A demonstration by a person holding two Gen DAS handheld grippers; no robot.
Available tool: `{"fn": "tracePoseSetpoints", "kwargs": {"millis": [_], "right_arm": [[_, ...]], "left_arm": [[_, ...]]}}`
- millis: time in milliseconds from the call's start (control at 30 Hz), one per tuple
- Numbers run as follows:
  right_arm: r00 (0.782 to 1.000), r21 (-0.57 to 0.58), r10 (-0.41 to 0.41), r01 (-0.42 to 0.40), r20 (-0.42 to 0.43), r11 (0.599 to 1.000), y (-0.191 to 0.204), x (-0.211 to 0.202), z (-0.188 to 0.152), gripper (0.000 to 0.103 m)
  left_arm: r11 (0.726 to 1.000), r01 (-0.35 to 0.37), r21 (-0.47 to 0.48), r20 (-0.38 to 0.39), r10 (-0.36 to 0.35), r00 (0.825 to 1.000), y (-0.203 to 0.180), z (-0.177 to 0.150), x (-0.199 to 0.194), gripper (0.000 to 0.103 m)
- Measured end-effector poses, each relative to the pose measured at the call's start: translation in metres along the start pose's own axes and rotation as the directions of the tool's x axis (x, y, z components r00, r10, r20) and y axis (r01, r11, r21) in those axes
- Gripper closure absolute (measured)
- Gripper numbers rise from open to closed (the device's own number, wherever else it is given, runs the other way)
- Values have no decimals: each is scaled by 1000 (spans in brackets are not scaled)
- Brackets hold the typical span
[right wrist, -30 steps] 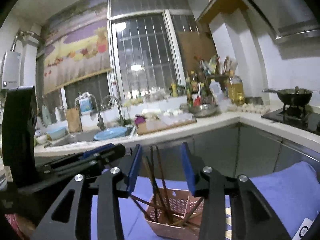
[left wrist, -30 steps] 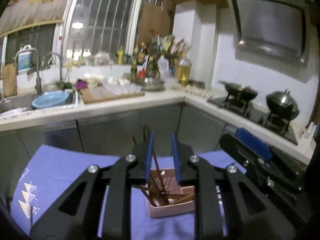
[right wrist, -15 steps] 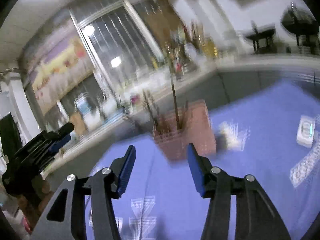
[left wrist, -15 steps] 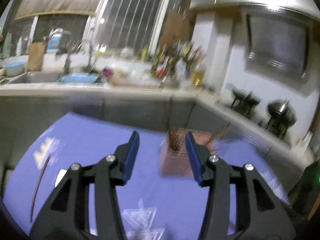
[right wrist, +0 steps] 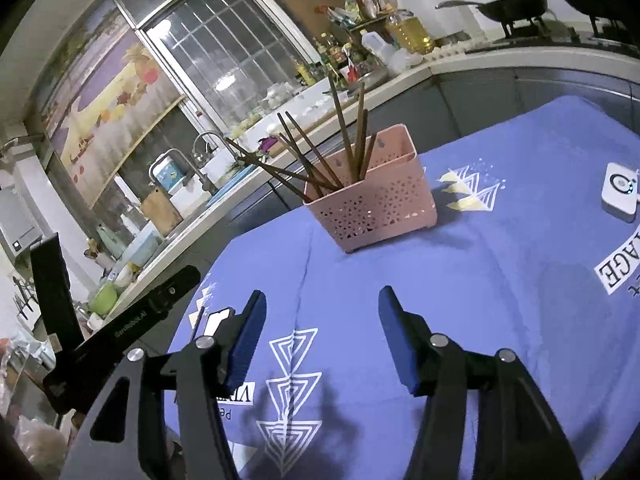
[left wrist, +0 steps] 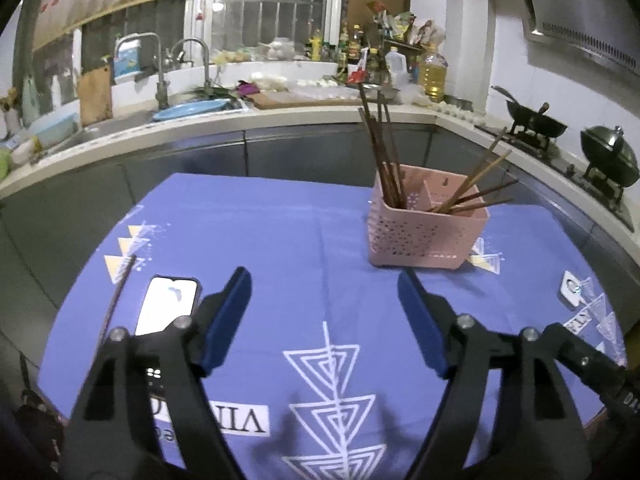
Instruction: Organize utensils
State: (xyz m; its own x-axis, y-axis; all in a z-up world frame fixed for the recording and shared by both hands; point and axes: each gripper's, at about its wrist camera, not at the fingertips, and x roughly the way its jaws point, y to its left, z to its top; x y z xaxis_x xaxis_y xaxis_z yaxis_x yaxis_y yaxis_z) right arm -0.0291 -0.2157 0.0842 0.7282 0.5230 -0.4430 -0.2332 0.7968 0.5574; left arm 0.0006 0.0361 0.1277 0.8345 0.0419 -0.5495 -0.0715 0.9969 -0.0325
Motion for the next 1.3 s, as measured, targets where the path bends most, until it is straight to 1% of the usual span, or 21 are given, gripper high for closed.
{"fn": "tracePoseSetpoints", "kwargs": {"millis": [67, 167, 300, 467, 567, 700, 933, 1067, 1300], "right_arm": [[1000, -2, -10, 10, -11, 1000, 0, 2, 0, 36], [1000, -4, -6, 6, -15, 1000, 2, 4, -1, 32], [1000, -13, -11, 11, -19, 1000, 2, 7, -2, 31], [999, 9, -24, 24, -21, 1000, -3, 9, 1, 31], [1000, 13, -26, 26, -15, 1000, -5, 8, 2, 31], [1000, 13, -21, 22, -12, 1000, -4, 7, 2, 31], [1000, -6, -14, 14, 10, 1000, 3, 1, 7, 31], [1000, -12, -9, 9, 23, 1000, 6, -2, 12, 31], [999, -9, 4, -3, 50, 1000, 6, -9, 20, 31]], "left_arm": [[1000, -24, 14, 0, 24, 1000, -1, 0, 1, 24], [999, -44, 25, -9, 44, 999, -1, -1, 4, 17], [998, -44, 39, -21, 45, 999, -2, -3, 7, 6], [1000, -2, 15, -14, 2, 1000, -1, -3, 5, 6], [1000, -9, 0, -37, 9, 999, 1, 0, 7, 6], [999, -38, -8, -55, 38, 998, 4, 3, 9, 6], [996, -90, -5, -33, 90, 995, 8, 6, 3, 6], [991, -131, 19, -10, 131, 991, 5, 8, -1, 6], [983, -177, 52, 16, 176, 984, 1, 9, -9, 6]]}}
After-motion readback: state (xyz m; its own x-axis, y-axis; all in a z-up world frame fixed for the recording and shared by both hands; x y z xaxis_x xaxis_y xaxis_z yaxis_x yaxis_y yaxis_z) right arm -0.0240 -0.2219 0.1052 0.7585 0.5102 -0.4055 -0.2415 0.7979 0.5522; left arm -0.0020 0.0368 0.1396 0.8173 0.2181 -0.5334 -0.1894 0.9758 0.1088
